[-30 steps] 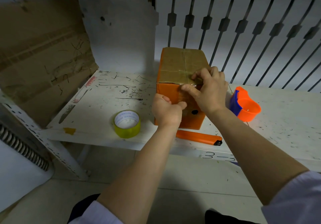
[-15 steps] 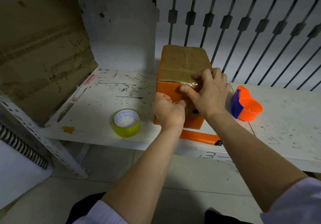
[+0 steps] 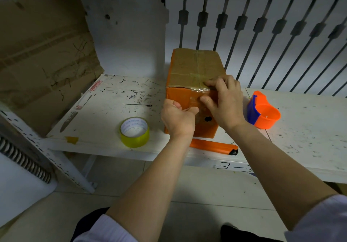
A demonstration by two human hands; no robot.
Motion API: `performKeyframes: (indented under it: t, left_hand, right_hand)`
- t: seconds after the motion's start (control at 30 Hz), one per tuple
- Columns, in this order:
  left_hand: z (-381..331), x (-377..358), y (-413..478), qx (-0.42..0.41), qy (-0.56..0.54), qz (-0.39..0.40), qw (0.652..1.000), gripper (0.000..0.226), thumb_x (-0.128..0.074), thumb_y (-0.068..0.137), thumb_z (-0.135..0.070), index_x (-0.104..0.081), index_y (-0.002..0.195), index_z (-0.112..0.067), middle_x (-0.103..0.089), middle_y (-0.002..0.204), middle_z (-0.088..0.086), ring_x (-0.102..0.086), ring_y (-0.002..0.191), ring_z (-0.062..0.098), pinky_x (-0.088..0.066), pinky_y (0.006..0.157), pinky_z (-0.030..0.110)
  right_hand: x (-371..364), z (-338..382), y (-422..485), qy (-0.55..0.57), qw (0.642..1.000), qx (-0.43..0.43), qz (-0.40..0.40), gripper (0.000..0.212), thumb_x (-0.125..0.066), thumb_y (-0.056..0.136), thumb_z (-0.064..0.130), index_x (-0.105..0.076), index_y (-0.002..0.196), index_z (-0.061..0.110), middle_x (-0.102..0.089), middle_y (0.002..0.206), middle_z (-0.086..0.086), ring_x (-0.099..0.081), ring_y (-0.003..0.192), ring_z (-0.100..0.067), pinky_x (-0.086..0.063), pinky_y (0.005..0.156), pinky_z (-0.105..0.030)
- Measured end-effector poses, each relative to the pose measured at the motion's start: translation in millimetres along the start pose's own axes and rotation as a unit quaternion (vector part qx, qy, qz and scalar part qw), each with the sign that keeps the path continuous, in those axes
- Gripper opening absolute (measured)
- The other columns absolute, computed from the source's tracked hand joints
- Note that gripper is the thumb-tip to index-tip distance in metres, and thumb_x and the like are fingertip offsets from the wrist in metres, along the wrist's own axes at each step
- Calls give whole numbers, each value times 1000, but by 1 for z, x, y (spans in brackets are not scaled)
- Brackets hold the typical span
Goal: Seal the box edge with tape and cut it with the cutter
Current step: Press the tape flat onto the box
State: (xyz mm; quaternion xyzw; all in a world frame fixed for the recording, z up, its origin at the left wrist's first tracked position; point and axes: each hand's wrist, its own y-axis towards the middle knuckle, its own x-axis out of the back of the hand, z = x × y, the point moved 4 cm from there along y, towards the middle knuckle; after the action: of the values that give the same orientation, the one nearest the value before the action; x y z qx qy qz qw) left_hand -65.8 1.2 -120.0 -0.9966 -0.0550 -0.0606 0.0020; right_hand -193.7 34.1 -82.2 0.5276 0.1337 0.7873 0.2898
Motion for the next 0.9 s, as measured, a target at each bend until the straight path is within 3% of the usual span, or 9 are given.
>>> performKeyframes:
  t: [0.1, 0.2, 0.33, 0.4, 0.47, 0.53, 0.67, 0.77, 0.9]
  left_hand:
    - [1, 0, 0, -3, -1, -5, 1000, 44, -83, 59, -14, -44, 81, -13, -55, 76, -2, -49, 58, 3, -39, 52, 17]
    - [4, 1, -3, 25, -33, 9, 999, 40, -80, 62, -11, -43, 78, -15, -54, 73, -4, -53, 61, 7, -47, 60, 23]
    - [16, 6, -6, 116, -176, 29, 977, 37, -77, 67, -2, -44, 73, -18, -56, 76, -2, -61, 75, 19, -53, 78, 34]
    - [15, 9, -8, 127, -205, 20, 970, 37, -74, 69, 0, -44, 73, -20, -57, 78, -1, -61, 78, 20, -52, 78, 32]
    - [6, 17, -9, 68, -121, -17, 990, 36, -71, 72, -2, -42, 72, -23, -56, 80, -1, -59, 78, 20, -52, 72, 30]
    - [-13, 27, -11, -59, 2, -56, 997, 30, -71, 72, -8, -46, 78, -23, -55, 90, 0, -57, 86, 21, -50, 76, 34]
    - [-50, 24, -5, -287, 176, -63, 939, 36, -74, 71, -29, -61, 104, -25, -56, 115, 0, -46, 111, 22, -35, 92, 35]
    - [-52, 6, 11, -321, 275, 29, 906, 52, -69, 74, -40, -52, 123, -32, -48, 137, -4, -32, 132, 22, -25, 109, 48]
    - [-34, 0, 24, -334, 303, 75, 890, 54, -64, 78, -45, -49, 128, -32, -47, 139, -7, -26, 135, 22, -30, 106, 51]
  right_hand:
    - [-2, -3, -6, -27, 999, 11, 19, 51, -66, 80, 33, -51, 127, 22, -47, 133, -8, -39, 124, -27, -35, 101, -39]
    - [0, -3, -4, 28, 1000, -10, 11, 45, -63, 83, 35, -53, 124, 22, -46, 132, -6, -38, 125, -25, -37, 103, -41]
    - [-2, 1, -2, 24, 999, -26, 3, 45, -64, 81, 38, -55, 121, 21, -47, 129, -7, -39, 124, -25, -37, 101, -39]
    - [-3, 3, -3, 13, 1000, -27, 1, 47, -67, 80, 37, -54, 122, 21, -47, 130, -7, -38, 124, -26, -37, 102, -40]
    - [-3, 3, -4, 7, 999, -30, 7, 48, -68, 79, 35, -53, 123, 21, -46, 131, -7, -38, 126, -27, -37, 104, -41]
    - [-2, 3, -4, -6, 1000, -28, 13, 51, -69, 78, 34, -52, 124, 21, -46, 132, -7, -38, 127, -27, -37, 104, -42]
    - [-1, 5, -5, -11, 1000, -19, 12, 52, -71, 77, 31, -51, 124, 20, -46, 132, -8, -39, 125, -28, -38, 102, -42]
    - [-1, 4, -5, -8, 1000, -16, 6, 53, -71, 77, 31, -52, 124, 19, -47, 130, -8, -39, 124, -29, -39, 101, -42]
    - [-2, 3, -5, -21, 1000, 0, -6, 55, -72, 75, 32, -52, 124, 18, -48, 131, -10, -40, 124, -30, -38, 99, -42]
